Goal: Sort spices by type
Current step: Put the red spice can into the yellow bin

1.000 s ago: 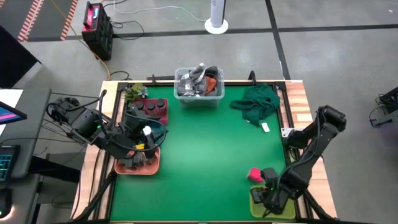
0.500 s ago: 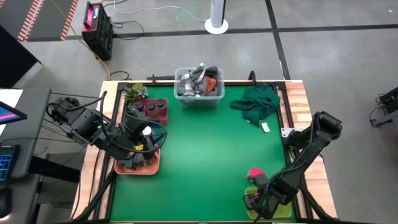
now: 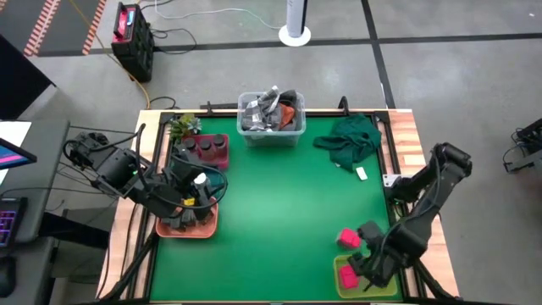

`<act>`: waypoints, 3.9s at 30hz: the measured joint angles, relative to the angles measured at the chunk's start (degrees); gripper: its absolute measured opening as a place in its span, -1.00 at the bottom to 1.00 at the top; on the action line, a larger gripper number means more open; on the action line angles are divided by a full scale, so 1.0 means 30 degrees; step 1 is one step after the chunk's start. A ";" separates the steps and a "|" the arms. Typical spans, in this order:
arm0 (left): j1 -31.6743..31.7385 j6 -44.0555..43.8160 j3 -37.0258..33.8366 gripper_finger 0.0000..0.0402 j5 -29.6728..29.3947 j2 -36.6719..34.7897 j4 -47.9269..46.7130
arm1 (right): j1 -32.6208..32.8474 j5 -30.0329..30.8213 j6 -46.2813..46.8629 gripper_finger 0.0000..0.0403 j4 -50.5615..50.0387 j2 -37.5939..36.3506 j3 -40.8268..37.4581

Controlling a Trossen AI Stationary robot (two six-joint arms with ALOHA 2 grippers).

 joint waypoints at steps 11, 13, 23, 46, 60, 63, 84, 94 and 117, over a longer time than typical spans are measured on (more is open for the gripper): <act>-0.0022 -0.0052 0.0000 0.24 0.0037 0.0000 0.0296 | -0.4820 0.0124 -1.4612 0.79 -0.3450 0.0949 0.0557; -0.0154 -0.0461 0.0000 0.24 0.0286 0.0000 0.0296 | -0.5273 0.0095 -1.6089 0.79 -0.3726 0.1118 0.0557; -0.0965 -0.1735 0.0000 0.24 0.0346 0.0000 0.0095 | -0.6321 0.0444 -2.0628 0.79 -0.3237 0.1108 -0.0372; -0.0991 -0.2105 0.0000 0.24 0.0313 0.0000 0.0095 | -0.6099 -0.1165 -2.1799 0.53 0.2238 0.1101 -0.4995; -0.0991 -0.2299 0.0000 0.24 0.0283 0.0000 -0.0058 | -0.7001 -0.1464 -1.9071 0.19 0.0649 0.0162 -0.4663; -0.0991 -0.2309 0.0000 0.24 0.0284 0.0000 -0.0071 | -0.6623 -0.1446 -1.7712 0.20 -0.1198 -0.1089 -0.3884; -0.0321 -0.0379 -0.0007 0.24 -0.1181 -0.0009 0.0661 | 0.1715 -0.4504 -0.0480 0.23 0.5640 -0.5125 -0.4303; -0.0321 0.0765 -0.0007 0.24 -0.0852 -0.0102 0.1440 | 0.2416 -0.2688 0.2077 0.23 0.6209 -0.1762 -0.4806; -0.0321 0.0314 -0.0007 0.24 0.0073 -0.0102 0.1156 | 0.2454 -0.2499 0.4095 0.37 0.6118 0.0330 -0.4798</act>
